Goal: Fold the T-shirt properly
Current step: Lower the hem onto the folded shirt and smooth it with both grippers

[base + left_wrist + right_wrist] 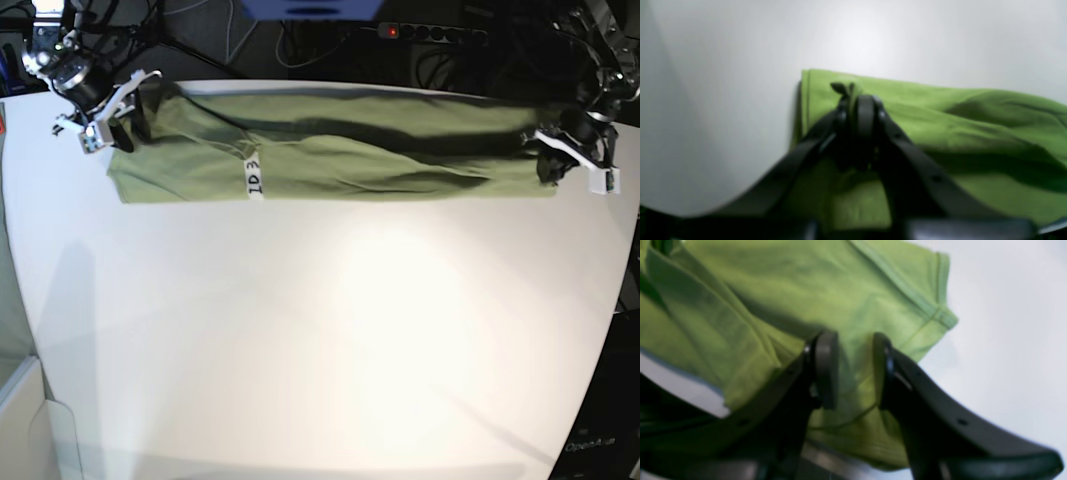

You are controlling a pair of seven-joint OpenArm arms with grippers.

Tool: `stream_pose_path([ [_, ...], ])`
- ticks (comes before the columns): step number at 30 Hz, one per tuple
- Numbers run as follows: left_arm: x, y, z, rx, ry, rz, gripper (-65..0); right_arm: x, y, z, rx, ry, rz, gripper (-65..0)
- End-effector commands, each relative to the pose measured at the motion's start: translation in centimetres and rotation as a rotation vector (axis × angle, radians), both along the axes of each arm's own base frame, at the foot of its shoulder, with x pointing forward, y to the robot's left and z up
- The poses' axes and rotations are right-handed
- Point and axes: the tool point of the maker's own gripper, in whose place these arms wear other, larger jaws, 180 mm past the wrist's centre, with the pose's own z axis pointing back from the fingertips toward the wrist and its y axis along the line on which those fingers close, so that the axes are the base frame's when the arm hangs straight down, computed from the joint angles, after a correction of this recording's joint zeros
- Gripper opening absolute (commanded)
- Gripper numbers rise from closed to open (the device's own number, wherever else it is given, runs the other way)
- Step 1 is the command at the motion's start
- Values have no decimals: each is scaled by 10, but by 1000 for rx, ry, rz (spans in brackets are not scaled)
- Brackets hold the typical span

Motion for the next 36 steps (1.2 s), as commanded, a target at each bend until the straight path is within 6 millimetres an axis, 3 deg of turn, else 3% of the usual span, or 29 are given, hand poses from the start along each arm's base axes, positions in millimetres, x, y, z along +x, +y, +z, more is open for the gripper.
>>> stream_pose_path([
  [1,4,5,11,16,-38,-6,-623,5,0,9,11,-36,5,-501],
  [4,-4,5,6,16,-15,-7,-623,5,0,9,11,-34,5,-585],
  [7,-11,4,2,19,8,-12,-623,5,0,9,11,-34,5,-630],
  [14,-25,12,-22,52,99,-3,-622,5,0,9,11,-36,5,-635],
  [20,-27,16,-30,65,125,3,-616,5,0,9,11,-36,5,-635],
  [28,-15,13,-23,61,88,3,-396,5,1,9,11,-35,6,-635],
  [36,-7,13,-19,60,73,2,-382,5,1,9,11,-35,6,-635],
])
